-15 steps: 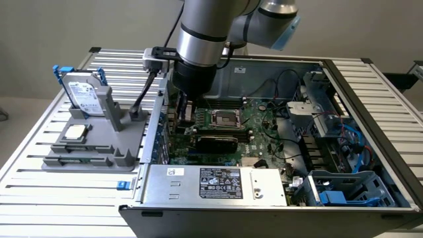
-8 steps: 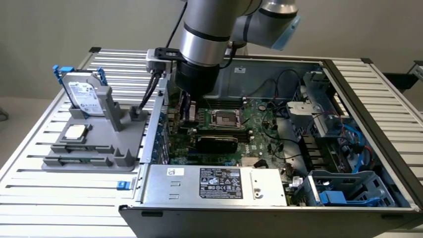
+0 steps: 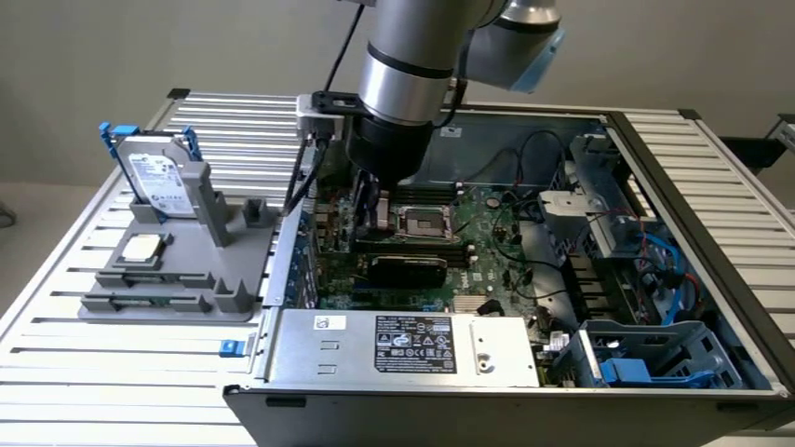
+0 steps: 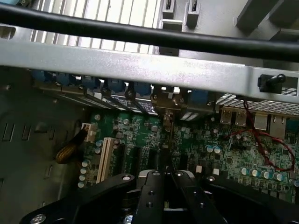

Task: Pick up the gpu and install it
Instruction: 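Insert the gpu into the slot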

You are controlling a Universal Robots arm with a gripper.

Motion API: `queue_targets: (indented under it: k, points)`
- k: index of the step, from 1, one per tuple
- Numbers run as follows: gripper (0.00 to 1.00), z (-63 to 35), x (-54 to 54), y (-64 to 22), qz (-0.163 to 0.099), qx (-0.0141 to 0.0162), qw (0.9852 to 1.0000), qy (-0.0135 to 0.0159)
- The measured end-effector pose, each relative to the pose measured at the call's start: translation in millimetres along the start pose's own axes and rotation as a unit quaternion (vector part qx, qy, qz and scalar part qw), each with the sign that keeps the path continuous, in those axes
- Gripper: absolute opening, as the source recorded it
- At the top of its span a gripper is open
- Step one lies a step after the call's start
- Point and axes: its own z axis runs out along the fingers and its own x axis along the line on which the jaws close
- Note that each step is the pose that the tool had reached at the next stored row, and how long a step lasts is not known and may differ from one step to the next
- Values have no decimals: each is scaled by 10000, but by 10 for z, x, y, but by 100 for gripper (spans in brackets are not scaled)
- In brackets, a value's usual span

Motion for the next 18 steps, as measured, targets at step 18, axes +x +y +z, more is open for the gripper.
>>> queue_targets:
  k: [18]
  points:
    - [11, 6, 4, -42, -80, 7, 10000, 19]
